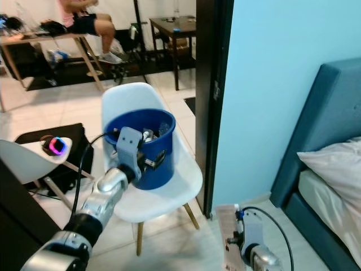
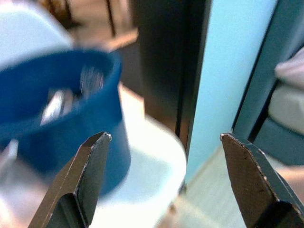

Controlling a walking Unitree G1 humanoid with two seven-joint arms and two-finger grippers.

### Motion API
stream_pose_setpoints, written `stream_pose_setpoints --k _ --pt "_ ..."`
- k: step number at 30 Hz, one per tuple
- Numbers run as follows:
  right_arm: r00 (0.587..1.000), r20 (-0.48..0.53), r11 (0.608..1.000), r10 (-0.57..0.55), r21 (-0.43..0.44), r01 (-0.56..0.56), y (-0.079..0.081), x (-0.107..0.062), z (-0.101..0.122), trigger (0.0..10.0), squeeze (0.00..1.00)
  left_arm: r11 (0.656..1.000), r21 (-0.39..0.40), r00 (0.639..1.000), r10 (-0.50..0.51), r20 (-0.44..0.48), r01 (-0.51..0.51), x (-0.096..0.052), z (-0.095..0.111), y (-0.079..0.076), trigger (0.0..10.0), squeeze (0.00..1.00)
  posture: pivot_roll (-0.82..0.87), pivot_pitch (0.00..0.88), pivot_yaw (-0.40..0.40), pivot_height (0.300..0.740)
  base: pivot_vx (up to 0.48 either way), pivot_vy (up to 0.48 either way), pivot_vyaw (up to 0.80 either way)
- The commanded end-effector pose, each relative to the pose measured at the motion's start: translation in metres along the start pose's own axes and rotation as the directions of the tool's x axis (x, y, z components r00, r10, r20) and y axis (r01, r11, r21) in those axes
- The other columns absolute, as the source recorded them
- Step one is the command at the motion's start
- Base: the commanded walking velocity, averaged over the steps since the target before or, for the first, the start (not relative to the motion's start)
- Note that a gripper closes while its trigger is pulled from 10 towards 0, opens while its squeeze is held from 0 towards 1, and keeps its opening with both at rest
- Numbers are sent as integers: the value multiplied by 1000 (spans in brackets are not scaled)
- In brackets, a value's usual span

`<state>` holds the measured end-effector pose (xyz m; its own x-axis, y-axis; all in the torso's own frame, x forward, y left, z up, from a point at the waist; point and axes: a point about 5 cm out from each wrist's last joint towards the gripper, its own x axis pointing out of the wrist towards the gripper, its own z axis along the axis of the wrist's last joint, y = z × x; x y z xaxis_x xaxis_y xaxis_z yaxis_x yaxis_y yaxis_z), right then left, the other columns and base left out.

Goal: Clean up the room

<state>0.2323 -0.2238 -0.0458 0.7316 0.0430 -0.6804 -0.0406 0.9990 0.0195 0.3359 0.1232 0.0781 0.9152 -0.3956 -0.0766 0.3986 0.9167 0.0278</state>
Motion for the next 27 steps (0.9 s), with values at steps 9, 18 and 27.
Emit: stream_pose_setpoints --k 9,18,27 --pt "997 -21 996 -70 -50 69 -10 -1 2 10000 0 989 -147 986 -56 -155 33 -30 -50 -9 10000 0 -96 0 -9 740 0 -480 0" --pt "975 -117 977 -188 -120 174 -31 -8 -10 10000 0 981 -179 917 0 -399 -78 -73 -105 1 10000 0 -104 0 -17 740 0 -480 0" --pt "959 -187 972 -213 -142 188 -36 -13 -25 10000 0 969 -181 852 48 -522 -166 -100 -129 7 10000 0 -107 0 -23 740 0 -480 -423"
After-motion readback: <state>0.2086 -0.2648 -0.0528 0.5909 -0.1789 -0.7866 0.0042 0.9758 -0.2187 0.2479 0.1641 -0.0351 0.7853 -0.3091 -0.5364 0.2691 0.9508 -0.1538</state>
